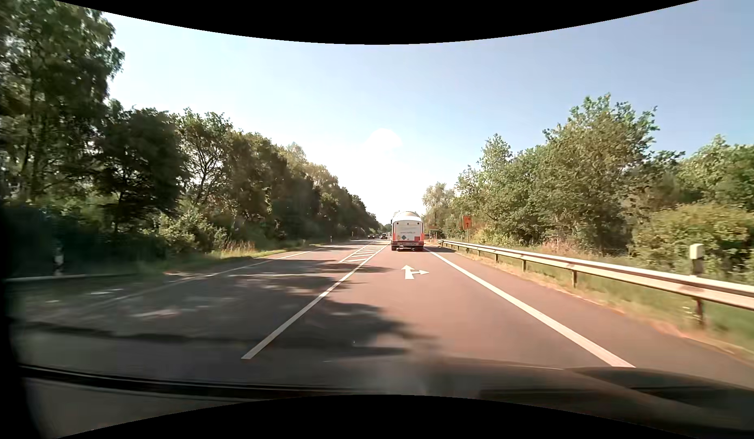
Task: Follow the waypoints while adhering to traffic rules and regulations
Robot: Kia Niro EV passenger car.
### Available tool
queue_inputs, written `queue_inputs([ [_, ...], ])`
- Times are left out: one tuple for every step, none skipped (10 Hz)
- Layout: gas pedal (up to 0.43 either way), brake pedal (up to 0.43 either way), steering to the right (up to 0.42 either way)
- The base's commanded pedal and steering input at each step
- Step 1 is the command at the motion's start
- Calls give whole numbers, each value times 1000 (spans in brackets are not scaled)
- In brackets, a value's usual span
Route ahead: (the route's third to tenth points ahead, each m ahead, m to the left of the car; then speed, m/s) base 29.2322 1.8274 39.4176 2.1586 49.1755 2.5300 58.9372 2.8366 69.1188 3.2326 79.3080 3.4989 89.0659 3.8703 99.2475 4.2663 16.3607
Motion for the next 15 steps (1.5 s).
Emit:
queue_inputs([
  [0,6,3],
  [0,6,3],
  [0,6,3],
  [0,6,2],
  [0,0,2],
  [0,6,2],
  [0,6,2],
  [0,6,2],
  [0,6,2],
  [0,6,1],
  [0,6,0],
  [0,6,0],
  [0,6,1],
  [0,6,1],
  [0,6,1],
])
